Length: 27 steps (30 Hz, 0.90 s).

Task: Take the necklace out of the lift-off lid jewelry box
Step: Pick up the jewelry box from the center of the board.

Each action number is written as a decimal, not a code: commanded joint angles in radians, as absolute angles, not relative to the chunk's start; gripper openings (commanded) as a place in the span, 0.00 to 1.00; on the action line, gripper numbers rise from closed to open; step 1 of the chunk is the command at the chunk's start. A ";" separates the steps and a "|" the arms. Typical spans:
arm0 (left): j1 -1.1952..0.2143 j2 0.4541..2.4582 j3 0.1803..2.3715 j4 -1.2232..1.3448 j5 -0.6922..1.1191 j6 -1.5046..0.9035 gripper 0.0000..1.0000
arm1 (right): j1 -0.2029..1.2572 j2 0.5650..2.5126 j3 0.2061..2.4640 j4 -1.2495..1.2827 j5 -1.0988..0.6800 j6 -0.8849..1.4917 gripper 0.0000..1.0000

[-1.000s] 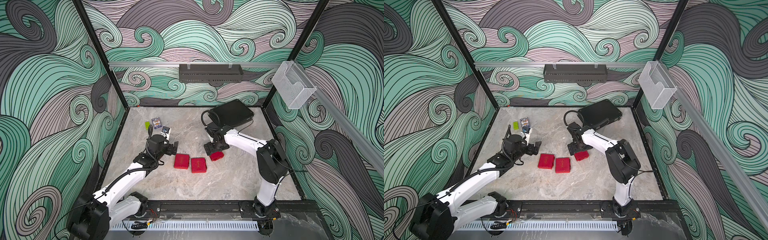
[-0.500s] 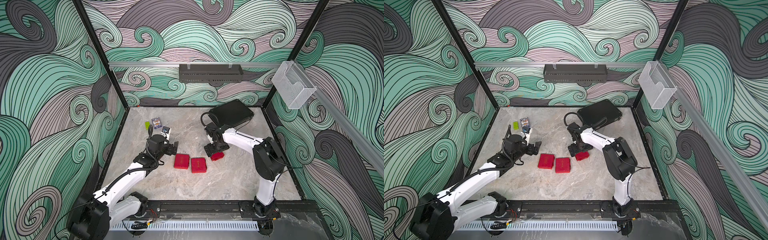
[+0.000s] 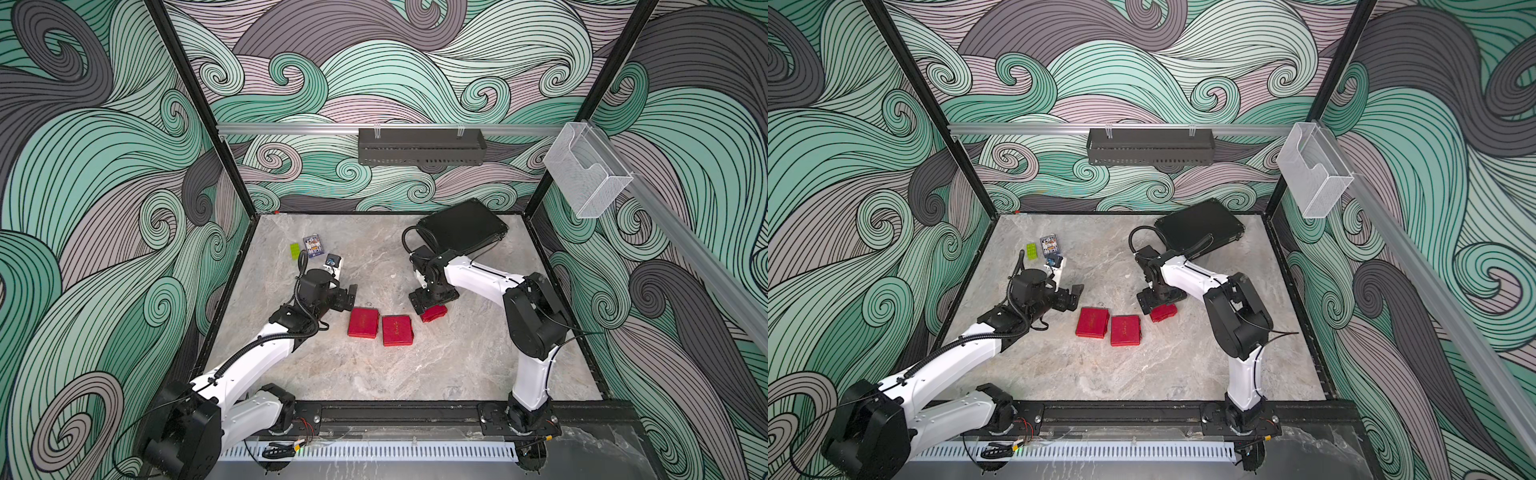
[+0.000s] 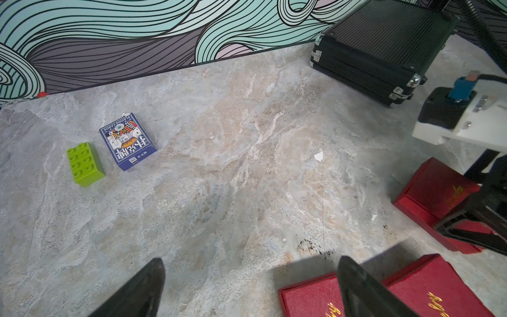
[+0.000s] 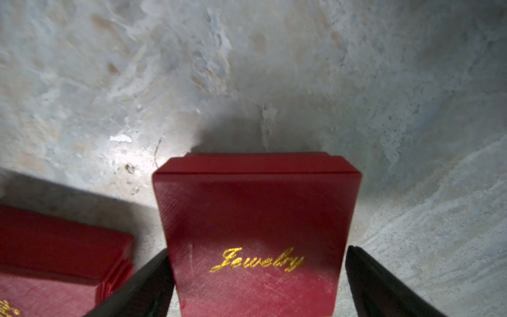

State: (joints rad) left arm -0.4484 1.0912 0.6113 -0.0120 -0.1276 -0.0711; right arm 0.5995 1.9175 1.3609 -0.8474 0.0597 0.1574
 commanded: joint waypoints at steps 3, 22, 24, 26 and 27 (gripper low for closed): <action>-0.456 1.099 0.632 -0.031 -0.126 -0.071 0.96 | 0.592 1.925 1.366 -0.840 0.051 0.156 0.99; -0.457 1.124 0.633 -0.029 -0.087 -0.080 0.97 | 0.592 1.931 1.339 -0.830 0.047 0.140 0.88; -0.457 1.126 0.633 -0.028 -0.074 -0.083 0.97 | 0.593 1.929 1.335 -0.830 0.046 0.136 0.85; -0.457 1.126 0.633 -0.029 -0.060 -0.089 0.97 | 0.591 1.923 1.330 -0.828 0.045 0.135 0.82; -0.457 1.126 0.632 -0.026 -0.050 -0.090 0.97 | 0.591 1.919 1.328 -0.827 0.046 0.135 0.82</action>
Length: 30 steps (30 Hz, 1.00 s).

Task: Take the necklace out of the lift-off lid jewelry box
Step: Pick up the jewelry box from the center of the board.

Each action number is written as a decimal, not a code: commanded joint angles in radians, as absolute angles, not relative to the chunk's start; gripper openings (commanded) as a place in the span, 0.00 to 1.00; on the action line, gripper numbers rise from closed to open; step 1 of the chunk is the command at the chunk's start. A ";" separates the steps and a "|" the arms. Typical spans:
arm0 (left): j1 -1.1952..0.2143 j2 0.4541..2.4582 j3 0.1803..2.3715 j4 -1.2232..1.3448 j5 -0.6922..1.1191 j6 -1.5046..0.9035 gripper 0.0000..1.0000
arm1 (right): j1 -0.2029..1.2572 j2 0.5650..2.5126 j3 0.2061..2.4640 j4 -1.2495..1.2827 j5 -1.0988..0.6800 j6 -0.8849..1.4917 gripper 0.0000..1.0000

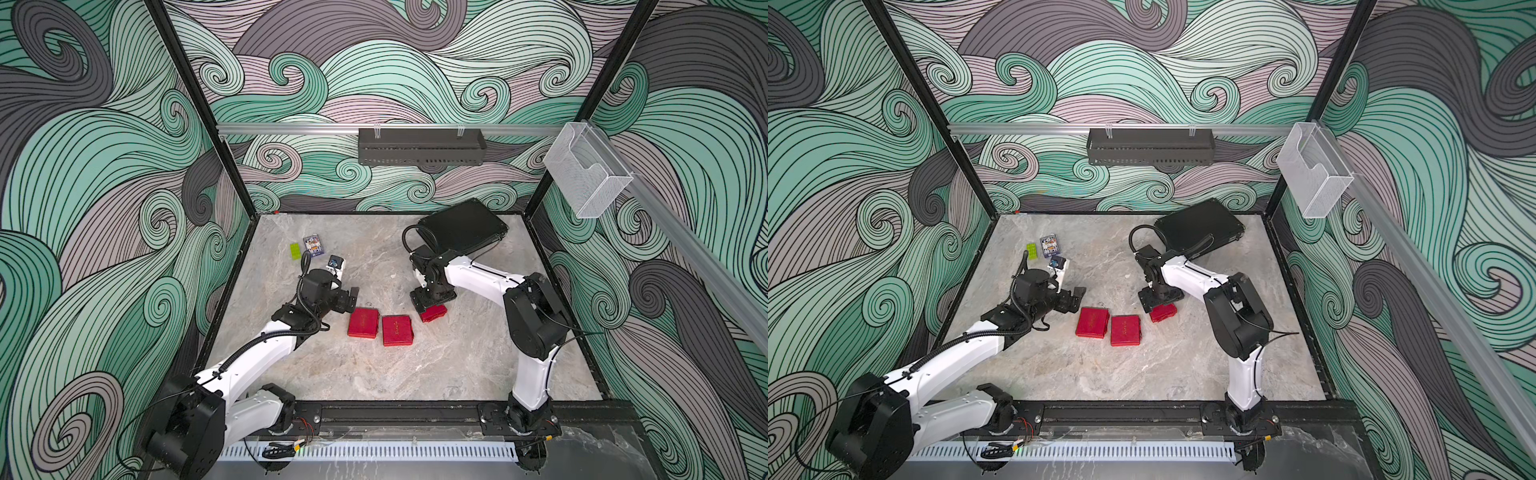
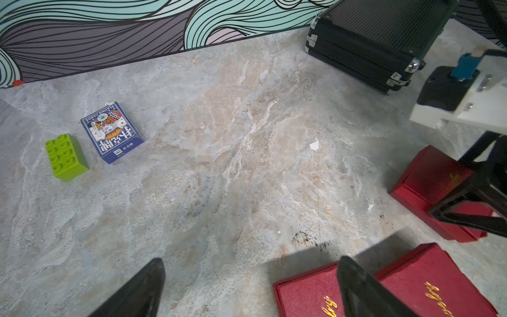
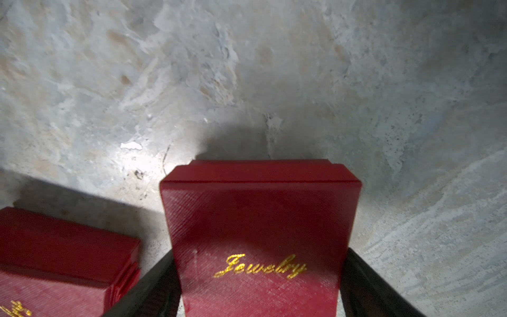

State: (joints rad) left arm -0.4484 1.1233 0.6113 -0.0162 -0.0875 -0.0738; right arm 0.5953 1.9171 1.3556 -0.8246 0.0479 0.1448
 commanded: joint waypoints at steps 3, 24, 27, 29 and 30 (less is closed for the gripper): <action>-0.457 1.123 0.629 -0.022 -0.013 -0.096 0.97 | 0.587 1.892 1.318 -0.825 0.014 0.135 0.77; -0.456 0.979 0.663 0.294 0.656 -0.618 0.97 | 0.485 1.351 1.280 -0.696 -0.799 0.234 0.71; -0.456 0.974 0.678 0.361 0.763 -0.701 0.97 | 0.482 1.290 1.249 -0.585 -0.921 0.291 0.70; -0.456 0.958 0.672 0.416 0.802 -0.750 0.98 | 0.483 1.254 1.227 -0.503 -0.986 0.327 0.69; -0.456 0.946 0.668 0.435 0.812 -0.764 0.98 | 0.483 1.244 1.223 -0.490 -0.997 0.335 0.70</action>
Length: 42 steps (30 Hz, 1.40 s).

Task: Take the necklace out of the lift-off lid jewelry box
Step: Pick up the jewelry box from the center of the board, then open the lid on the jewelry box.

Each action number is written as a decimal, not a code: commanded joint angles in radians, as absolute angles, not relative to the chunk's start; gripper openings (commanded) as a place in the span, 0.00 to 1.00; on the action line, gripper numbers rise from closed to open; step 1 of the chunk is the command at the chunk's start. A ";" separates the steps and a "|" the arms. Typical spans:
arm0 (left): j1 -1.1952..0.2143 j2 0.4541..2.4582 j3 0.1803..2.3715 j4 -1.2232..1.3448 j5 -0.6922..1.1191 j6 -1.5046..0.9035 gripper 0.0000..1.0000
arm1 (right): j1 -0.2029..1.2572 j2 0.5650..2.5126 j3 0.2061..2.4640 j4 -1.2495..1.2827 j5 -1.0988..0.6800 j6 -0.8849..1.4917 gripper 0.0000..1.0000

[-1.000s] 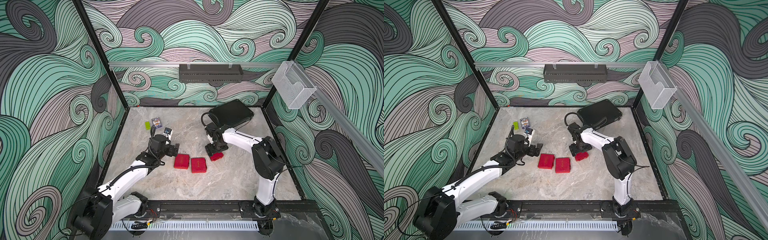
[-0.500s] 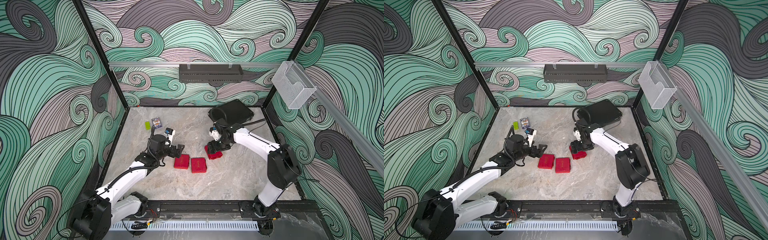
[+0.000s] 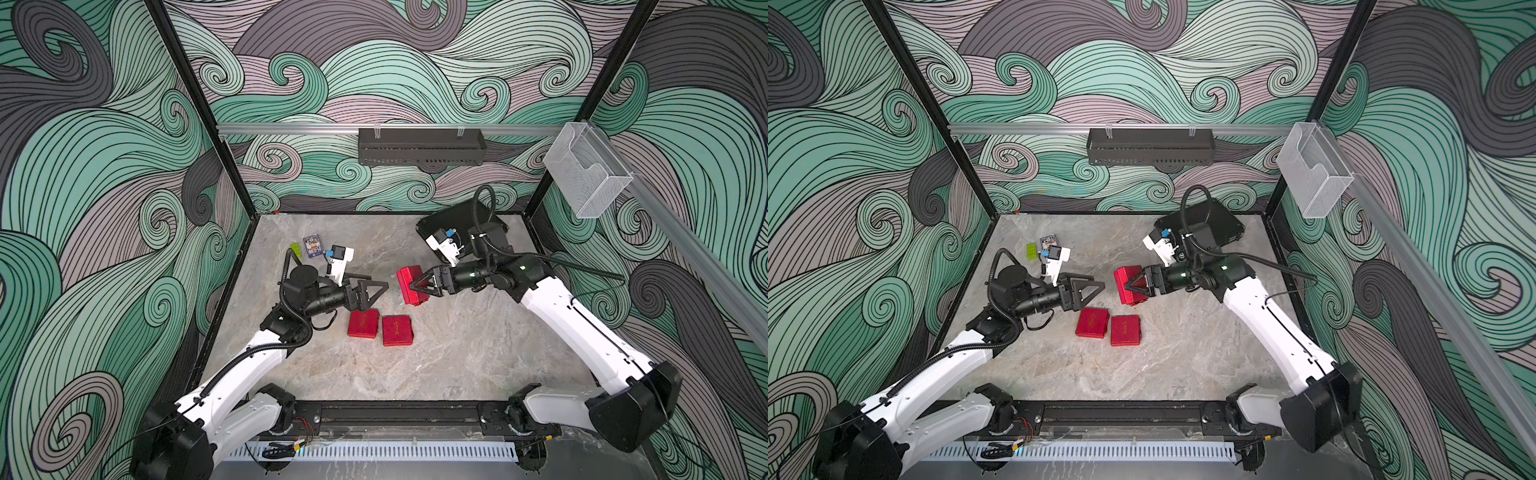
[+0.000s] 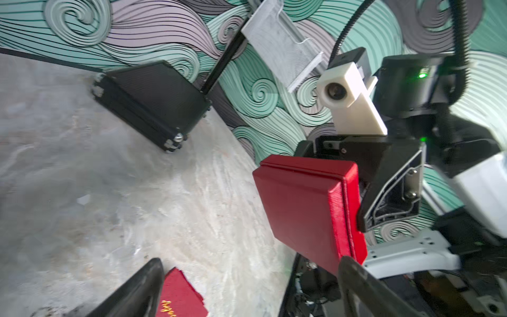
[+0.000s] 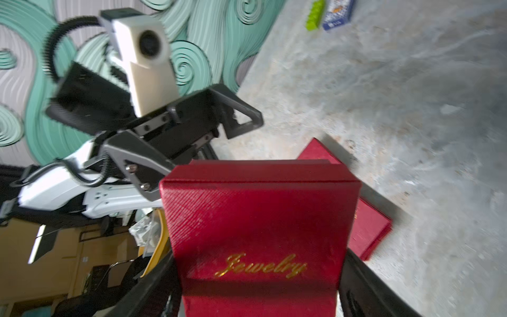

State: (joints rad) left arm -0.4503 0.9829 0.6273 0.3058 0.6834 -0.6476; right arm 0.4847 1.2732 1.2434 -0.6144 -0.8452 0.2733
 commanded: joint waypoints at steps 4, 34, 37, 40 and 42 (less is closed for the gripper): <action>-0.457 0.887 0.650 0.505 0.842 -0.805 0.99 | 0.485 1.226 1.217 -0.458 -1.037 0.356 0.69; -0.504 0.876 0.671 0.600 0.870 -0.952 0.90 | 0.630 1.239 1.209 -0.200 -1.056 0.445 0.71; -0.509 0.876 0.672 0.600 0.867 -0.950 0.89 | 0.629 1.252 1.210 -0.180 -1.060 0.459 0.71; -0.516 0.873 0.672 0.592 0.859 -0.939 0.89 | 0.629 1.261 1.212 -0.165 -1.065 0.471 0.71; -0.517 0.869 0.670 0.582 0.849 -0.930 0.90 | 0.629 1.266 1.209 -0.155 -1.070 0.478 0.71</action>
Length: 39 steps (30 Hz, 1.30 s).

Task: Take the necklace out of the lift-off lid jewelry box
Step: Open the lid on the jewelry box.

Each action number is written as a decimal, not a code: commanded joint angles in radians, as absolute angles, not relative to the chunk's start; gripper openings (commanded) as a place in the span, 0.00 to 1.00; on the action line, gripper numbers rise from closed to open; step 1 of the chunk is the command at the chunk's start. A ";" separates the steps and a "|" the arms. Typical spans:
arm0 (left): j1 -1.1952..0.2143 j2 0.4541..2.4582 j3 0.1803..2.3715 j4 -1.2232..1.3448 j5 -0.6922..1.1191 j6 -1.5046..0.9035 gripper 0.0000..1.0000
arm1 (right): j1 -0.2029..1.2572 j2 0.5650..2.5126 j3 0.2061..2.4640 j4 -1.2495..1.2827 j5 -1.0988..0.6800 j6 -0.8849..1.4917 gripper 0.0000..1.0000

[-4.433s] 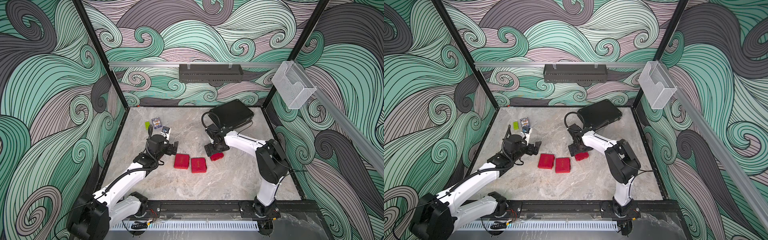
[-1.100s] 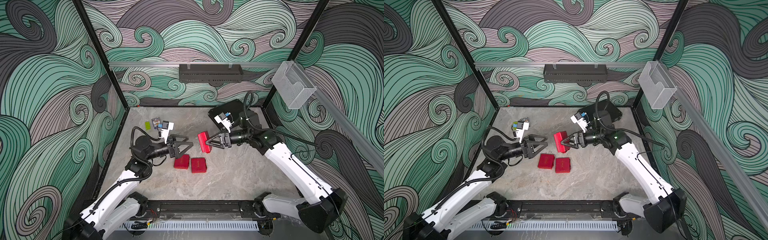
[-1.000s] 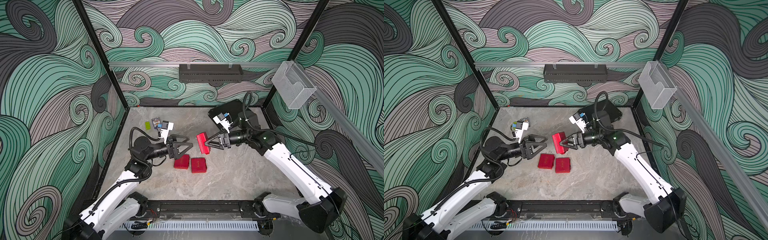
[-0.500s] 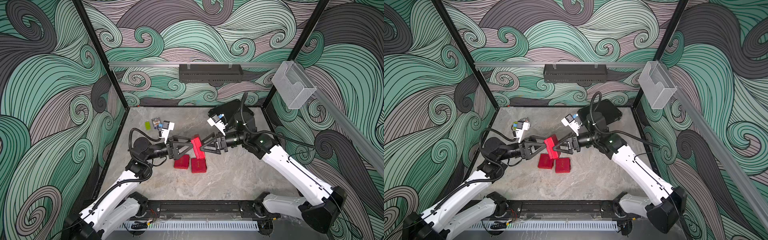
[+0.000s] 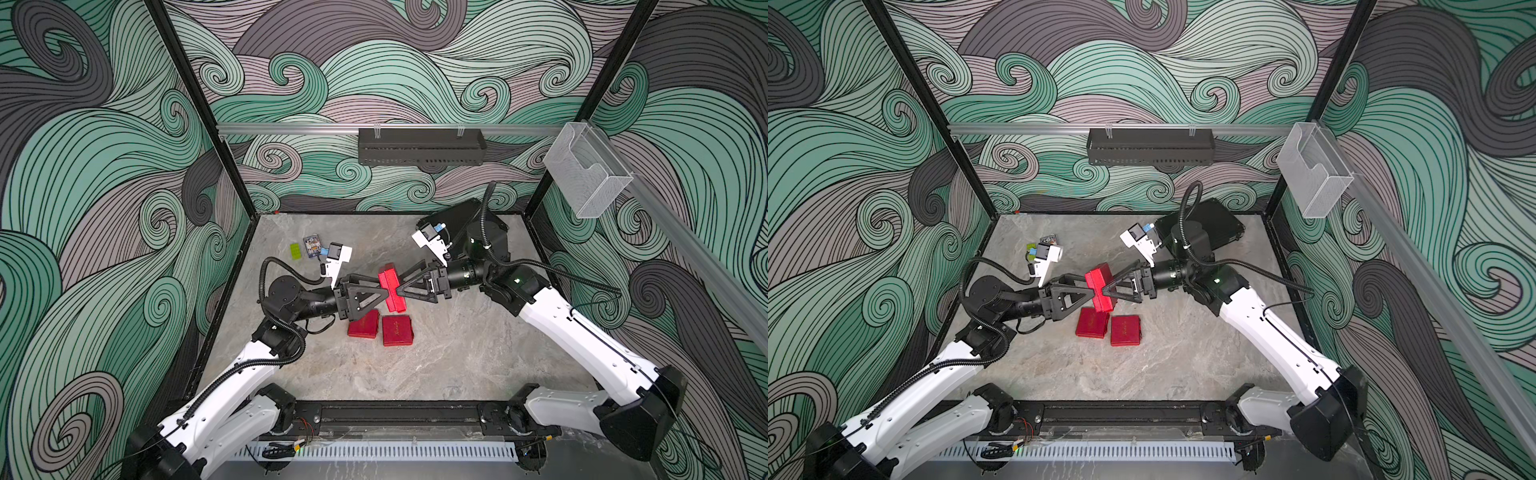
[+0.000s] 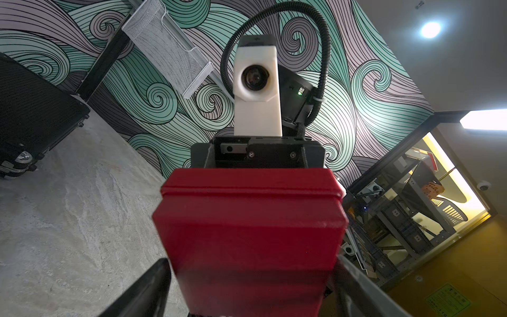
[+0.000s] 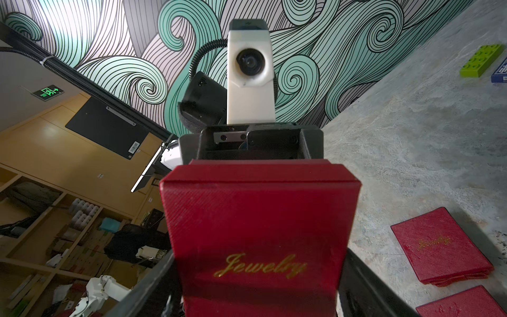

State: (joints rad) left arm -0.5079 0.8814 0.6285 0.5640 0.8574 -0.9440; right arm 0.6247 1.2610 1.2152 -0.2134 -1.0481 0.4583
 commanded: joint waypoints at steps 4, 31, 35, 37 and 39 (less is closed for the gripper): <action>-0.520 0.862 0.670 0.588 0.847 -0.927 0.90 | 0.629 1.271 1.203 -0.146 -1.071 0.481 0.71; -0.523 0.862 0.699 0.481 0.798 -0.870 0.69 | 0.493 1.188 1.082 -0.059 -1.129 0.528 0.71; -0.523 0.870 0.702 0.479 0.794 -0.870 0.68 | 0.463 1.169 1.070 -0.078 -1.131 0.521 0.71; -0.523 0.870 0.702 0.470 0.795 -0.866 0.67 | 0.432 1.154 1.065 -0.117 -1.118 0.504 0.71; -0.522 0.866 0.702 0.458 0.793 -0.858 0.67 | 0.397 1.136 1.067 -0.202 -1.060 0.469 0.71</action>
